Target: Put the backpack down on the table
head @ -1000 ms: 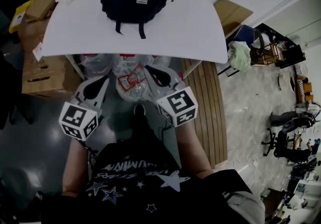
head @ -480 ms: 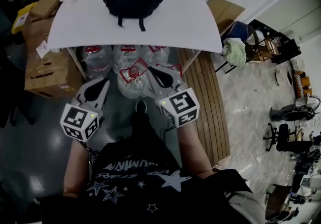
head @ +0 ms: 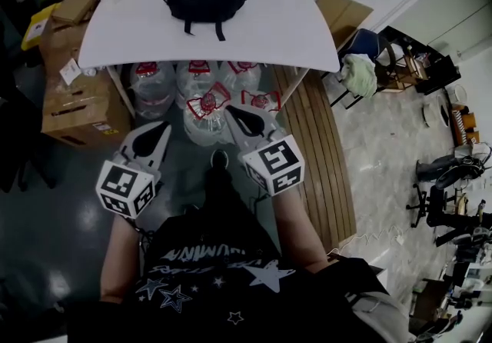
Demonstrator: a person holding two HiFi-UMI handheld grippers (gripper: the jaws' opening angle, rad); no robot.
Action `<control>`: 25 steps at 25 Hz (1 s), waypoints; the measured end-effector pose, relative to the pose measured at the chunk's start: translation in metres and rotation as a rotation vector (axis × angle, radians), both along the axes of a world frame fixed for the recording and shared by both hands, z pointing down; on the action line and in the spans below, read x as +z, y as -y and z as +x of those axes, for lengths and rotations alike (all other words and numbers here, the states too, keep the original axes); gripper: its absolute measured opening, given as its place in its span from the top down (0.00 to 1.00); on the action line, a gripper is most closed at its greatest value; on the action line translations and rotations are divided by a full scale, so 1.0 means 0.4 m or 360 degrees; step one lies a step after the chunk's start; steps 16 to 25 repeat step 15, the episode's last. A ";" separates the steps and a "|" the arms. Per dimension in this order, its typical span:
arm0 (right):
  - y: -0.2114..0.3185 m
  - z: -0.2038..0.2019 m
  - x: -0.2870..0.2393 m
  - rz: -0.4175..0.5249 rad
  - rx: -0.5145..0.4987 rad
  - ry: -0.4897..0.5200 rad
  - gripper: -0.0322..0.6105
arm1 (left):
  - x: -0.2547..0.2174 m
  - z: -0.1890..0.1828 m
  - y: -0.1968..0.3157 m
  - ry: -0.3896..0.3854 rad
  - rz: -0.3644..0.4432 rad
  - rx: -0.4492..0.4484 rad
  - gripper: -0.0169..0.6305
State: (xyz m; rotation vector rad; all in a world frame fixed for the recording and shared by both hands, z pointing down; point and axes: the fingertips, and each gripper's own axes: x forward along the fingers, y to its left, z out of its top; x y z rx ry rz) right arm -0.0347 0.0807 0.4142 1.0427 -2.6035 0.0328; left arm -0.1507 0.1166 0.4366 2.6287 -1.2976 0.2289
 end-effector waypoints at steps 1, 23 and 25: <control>-0.008 0.002 0.005 -0.0007 0.0005 -0.0002 0.95 | 0.003 0.002 -0.007 0.0001 -0.0004 0.0005 0.96; -0.058 0.030 0.020 0.0015 0.0057 -0.0060 0.95 | 0.019 0.033 -0.050 0.0025 -0.0003 0.0091 0.96; -0.058 0.030 0.020 0.0015 0.0057 -0.0060 0.95 | 0.019 0.033 -0.050 0.0025 -0.0003 0.0091 0.96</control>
